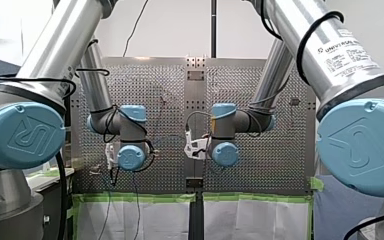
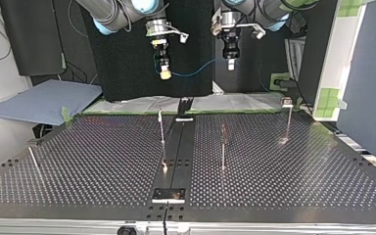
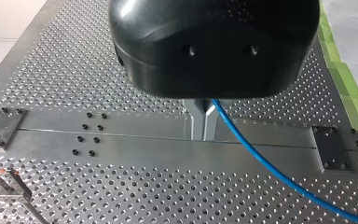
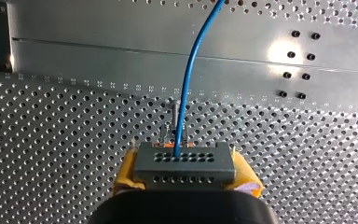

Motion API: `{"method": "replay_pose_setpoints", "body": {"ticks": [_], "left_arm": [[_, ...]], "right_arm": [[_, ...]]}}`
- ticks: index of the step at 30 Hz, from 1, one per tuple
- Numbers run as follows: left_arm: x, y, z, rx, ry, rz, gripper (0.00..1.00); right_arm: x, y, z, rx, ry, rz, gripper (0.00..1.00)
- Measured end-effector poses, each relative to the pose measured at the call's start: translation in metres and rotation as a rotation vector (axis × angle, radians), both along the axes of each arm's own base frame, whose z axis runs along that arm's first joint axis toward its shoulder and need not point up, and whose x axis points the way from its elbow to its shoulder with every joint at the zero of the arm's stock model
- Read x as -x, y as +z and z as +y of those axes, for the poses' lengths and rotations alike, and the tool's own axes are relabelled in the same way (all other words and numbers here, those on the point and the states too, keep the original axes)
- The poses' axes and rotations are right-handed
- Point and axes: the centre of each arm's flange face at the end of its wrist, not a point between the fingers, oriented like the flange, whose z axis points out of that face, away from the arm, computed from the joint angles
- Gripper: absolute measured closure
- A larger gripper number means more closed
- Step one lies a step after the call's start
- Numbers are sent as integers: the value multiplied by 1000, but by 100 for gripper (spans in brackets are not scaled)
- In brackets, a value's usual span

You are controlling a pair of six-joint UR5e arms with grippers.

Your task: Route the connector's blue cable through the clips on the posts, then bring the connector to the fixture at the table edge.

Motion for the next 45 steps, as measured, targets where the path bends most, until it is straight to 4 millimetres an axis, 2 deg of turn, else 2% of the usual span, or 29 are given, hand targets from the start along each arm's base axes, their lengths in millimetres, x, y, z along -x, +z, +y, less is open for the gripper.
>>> {"method": "replay_pose_setpoints", "body": {"ticks": [45], "left_arm": [[0, 0, 0, 0, 0, 0, 98]], "right_arm": [[0, 0, 0, 0, 0, 0, 100]]}}
